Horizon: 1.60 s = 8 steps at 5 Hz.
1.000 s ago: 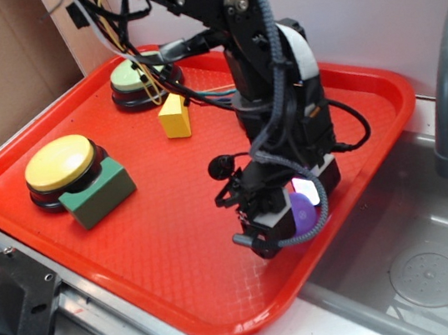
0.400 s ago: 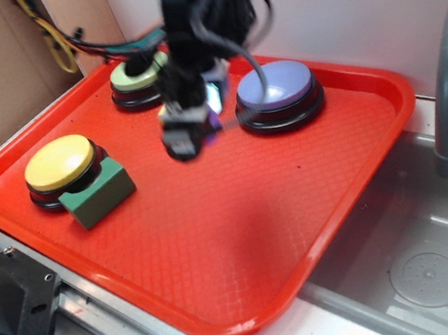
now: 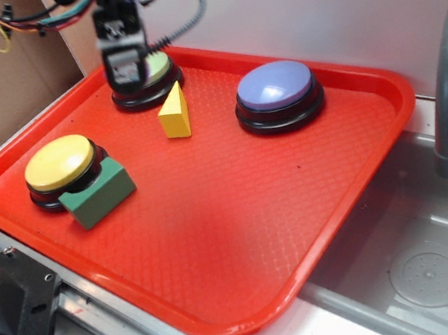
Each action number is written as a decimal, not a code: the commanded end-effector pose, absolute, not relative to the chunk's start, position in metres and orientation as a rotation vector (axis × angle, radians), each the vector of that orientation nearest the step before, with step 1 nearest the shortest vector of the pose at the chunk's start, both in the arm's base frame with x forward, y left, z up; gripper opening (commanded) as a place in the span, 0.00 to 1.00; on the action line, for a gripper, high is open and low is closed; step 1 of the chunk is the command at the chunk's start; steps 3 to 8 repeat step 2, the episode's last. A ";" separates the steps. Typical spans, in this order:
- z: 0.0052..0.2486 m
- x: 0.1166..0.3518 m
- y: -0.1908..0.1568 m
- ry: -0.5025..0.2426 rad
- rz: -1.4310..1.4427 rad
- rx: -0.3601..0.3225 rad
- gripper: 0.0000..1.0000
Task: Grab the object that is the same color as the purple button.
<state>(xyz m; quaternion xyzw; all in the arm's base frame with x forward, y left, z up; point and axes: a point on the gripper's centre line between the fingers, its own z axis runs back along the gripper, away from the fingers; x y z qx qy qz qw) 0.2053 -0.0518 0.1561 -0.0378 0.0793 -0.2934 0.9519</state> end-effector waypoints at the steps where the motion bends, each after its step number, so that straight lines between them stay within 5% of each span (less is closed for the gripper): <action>1: 0.207 0.188 -0.033 0.061 -0.333 0.012 0.00; 8: 0.210 0.187 -0.026 0.081 -0.233 0.022 0.00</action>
